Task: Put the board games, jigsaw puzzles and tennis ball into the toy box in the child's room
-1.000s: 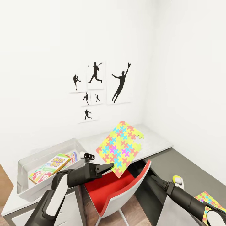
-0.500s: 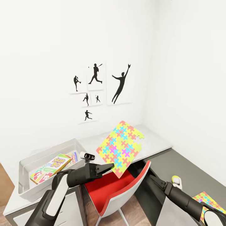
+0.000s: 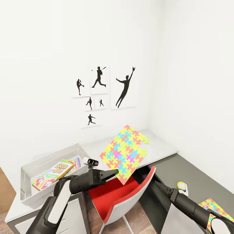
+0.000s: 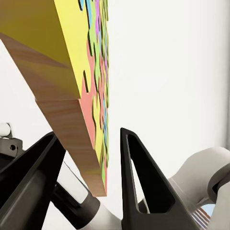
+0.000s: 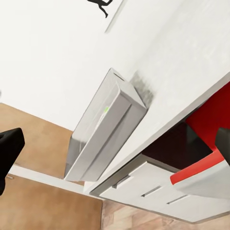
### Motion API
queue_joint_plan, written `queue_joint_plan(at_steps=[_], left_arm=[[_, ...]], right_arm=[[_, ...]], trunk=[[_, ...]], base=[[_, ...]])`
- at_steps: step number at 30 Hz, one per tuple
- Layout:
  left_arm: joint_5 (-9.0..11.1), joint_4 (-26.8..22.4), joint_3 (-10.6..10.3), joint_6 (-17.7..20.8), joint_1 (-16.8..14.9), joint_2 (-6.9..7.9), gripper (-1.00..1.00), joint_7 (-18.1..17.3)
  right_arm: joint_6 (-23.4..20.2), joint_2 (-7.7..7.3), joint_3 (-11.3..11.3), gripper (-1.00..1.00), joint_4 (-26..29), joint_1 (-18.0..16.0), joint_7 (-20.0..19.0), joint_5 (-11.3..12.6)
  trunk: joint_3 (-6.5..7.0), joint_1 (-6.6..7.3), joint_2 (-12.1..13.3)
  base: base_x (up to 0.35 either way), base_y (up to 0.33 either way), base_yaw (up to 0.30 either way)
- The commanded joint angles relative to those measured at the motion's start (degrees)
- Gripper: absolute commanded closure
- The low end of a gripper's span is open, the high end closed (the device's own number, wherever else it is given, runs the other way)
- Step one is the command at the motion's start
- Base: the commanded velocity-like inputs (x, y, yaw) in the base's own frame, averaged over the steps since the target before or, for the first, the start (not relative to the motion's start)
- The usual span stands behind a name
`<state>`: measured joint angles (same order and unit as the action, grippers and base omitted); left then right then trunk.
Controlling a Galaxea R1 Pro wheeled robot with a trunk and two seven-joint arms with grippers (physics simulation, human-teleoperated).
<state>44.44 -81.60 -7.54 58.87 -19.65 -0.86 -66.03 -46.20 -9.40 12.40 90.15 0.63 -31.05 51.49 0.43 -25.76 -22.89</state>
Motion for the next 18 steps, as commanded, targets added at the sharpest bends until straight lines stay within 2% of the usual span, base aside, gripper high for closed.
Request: queue_joint_plan(at_steps=[1,11,13,18], left_arm=[[0.0,0.0,0.0,0.3,0.0,-0.01,1.0,-0.1],[0.0,0.0,0.0,0.3,0.0,-0.01,1.0,-0.1],[0.7,-0.6,-0.7,0.0,0.6,-0.67,1.0,0.6],[2.1,-0.9,-0.7,0.0,2.2,-2.29,1.0,1.9]], right_arm=[[-0.3,0.0,0.1,-1.0,0.0,0.0,-0.1,0.1],[-0.3,0.15,-0.6,-1.0,0.0,0.0,-0.1,0.0],[-0.3,0.7,-0.4,-1.0,-0.2,0.0,0.0,-0.4],[-0.3,0.56,-0.3,-1.0,-0.2,0.0,0.0,-0.2]], trunk=[[0.0,-0.02,0.0],[0.0,-0.02,0.0],[0.0,-0.02,0.0],[0.0,-0.02,0.0]], base=[[0.0,0.0,0.0],[0.0,0.0,0.0],[0.0,0.0,0.0],[0.0,0.0,0.0]])
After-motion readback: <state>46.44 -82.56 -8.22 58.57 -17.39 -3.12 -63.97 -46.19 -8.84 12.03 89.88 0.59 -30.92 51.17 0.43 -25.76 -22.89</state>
